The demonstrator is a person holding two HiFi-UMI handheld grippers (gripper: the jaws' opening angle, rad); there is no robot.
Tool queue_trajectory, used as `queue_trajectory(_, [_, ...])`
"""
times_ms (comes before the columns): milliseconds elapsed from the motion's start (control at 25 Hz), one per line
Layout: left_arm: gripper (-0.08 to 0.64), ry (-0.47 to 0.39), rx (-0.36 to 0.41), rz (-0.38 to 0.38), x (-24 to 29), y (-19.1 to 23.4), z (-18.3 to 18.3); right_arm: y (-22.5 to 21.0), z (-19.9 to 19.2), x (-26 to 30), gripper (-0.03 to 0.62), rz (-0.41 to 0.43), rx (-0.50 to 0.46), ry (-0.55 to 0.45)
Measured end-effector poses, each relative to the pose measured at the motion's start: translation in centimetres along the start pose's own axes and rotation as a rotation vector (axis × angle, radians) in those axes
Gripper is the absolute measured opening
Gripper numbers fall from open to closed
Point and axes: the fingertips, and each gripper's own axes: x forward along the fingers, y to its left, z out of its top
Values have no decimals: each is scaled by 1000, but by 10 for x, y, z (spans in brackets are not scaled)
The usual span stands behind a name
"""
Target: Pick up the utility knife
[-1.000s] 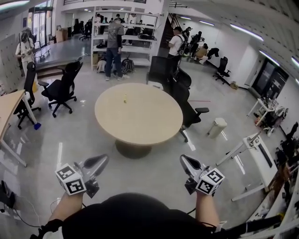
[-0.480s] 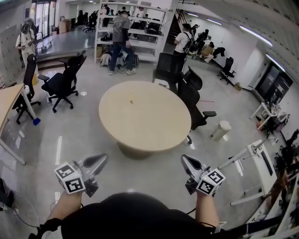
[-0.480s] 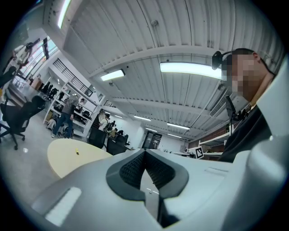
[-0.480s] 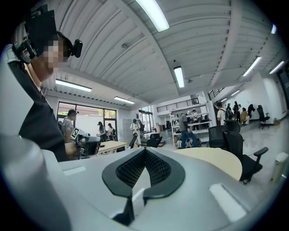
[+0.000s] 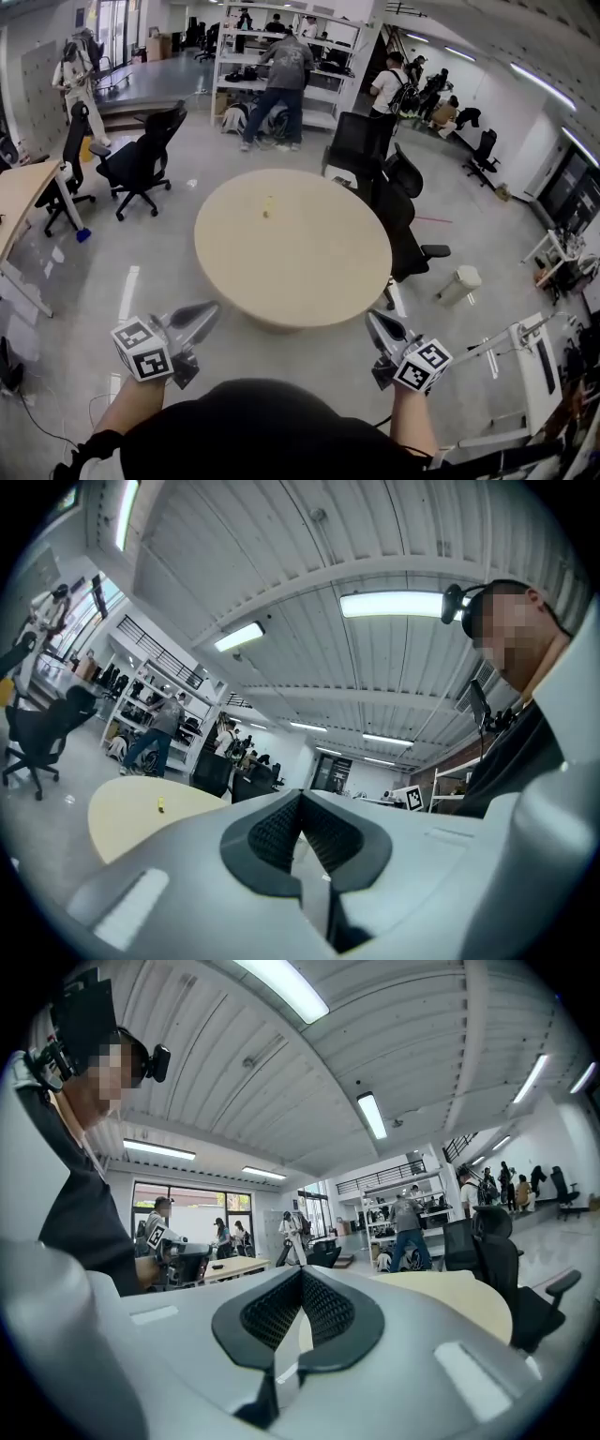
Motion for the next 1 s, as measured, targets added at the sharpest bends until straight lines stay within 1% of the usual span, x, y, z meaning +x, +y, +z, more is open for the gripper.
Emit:
queue_trajectory(160, [-2, -24, 22, 42, 53, -11, 3, -60, 24, -1, 15, 56, -31, -2])
queue_trajectory(240, [-2, -37, 14, 60, 77, -13, 1, -86, 31, -2, 14, 76, -38, -8])
queue_trajectory(400, [-2, -26, 15, 65, 118, -27, -10, -125, 34, -10, 15, 108, -30, -12])
queue_trajectory(520, [-2, -16, 16, 75, 141, -30, -12, -150, 34, -14, 15, 113, -15, -18])
queue_trajectory(760, [-2, 17, 13, 77, 176, -21, -20, -184, 23, -11, 15, 109, 14, -16])
queue_trajectory(880, [-2, 25, -1, 65, 187, -7, -20, -195, 21, -4, 15, 91, 23, -6])
queue_trajectory(1000, [-2, 33, -26, 36, 198, 16, -21, -203, 20, 11, 15, 62, 24, 8])
